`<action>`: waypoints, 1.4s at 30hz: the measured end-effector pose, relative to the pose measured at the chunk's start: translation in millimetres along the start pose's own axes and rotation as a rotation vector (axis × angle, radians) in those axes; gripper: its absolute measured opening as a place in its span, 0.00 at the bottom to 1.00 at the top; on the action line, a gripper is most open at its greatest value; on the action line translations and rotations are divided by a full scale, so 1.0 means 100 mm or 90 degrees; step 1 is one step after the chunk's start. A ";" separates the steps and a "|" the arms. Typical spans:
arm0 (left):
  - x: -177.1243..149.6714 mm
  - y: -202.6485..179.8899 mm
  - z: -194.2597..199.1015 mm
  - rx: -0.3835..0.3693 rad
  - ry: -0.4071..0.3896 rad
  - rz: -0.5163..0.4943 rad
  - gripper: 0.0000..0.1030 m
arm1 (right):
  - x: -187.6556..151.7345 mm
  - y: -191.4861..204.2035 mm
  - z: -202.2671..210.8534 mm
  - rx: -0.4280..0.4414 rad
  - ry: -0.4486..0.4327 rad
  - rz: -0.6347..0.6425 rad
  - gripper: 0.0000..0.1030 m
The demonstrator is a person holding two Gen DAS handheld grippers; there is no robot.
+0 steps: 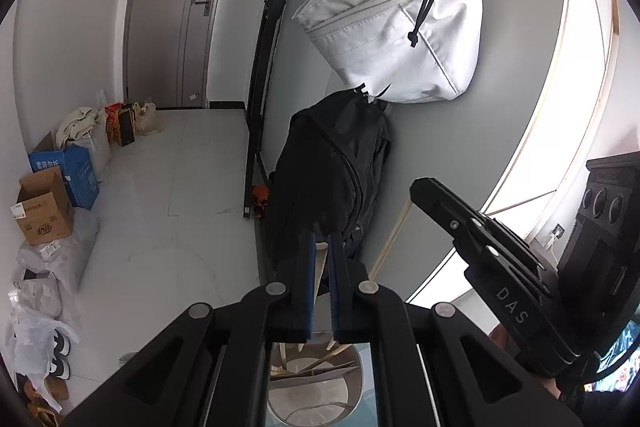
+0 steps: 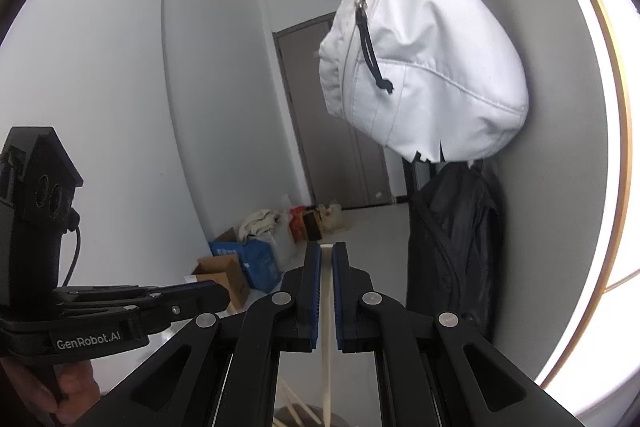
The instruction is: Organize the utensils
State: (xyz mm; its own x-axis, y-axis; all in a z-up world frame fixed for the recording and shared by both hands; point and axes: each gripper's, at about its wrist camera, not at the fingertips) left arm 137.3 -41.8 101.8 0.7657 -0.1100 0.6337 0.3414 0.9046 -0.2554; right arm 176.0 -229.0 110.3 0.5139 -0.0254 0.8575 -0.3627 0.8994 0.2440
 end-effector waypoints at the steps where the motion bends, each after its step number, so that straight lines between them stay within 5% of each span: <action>1: -0.01 0.02 -0.04 -0.004 0.006 0.002 0.02 | -0.03 -0.01 -0.03 0.001 0.003 -0.003 0.05; 12: -0.08 0.15 -0.23 -0.044 0.048 0.003 0.02 | -0.47 -0.02 -0.31 0.012 0.061 0.022 0.05; 18: -0.20 0.25 -0.51 -0.091 0.120 0.016 0.02 | -0.65 -0.08 -0.36 0.037 0.123 -0.002 0.06; 21: -0.24 0.28 -0.53 -0.109 0.140 0.034 0.02 | -0.75 -0.14 -0.31 0.057 0.150 -0.031 0.09; 23: -0.24 0.28 -0.47 -0.116 0.142 0.041 0.08 | -0.77 -0.18 -0.28 0.062 0.153 -0.046 0.22; 26: -0.27 0.30 -0.32 -0.092 0.115 0.050 0.30 | -0.80 -0.20 -0.10 0.074 0.142 -0.066 0.37; 29: -0.34 0.34 -0.17 -0.076 0.084 0.069 0.48 | -0.78 -0.17 0.02 0.071 0.135 -0.062 0.42; 42: -0.59 0.23 0.18 0.013 0.039 0.087 0.50 | -0.84 0.10 0.51 0.057 0.098 -0.043 0.59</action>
State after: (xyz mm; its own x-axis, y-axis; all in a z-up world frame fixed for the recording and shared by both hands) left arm 90.0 -6.8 71.3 0.8366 -0.0091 0.5478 0.2206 0.9208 -0.3216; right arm 89.3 -240.4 64.1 0.6492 -0.0111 0.7605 -0.3876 0.8555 0.3433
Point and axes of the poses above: each gripper's, at about its wrist camera, not at the fingertips, and z roughly against the way its jaws point, y to its left, x to its top, and after that the axes turned 15 degrees about y, right-handed
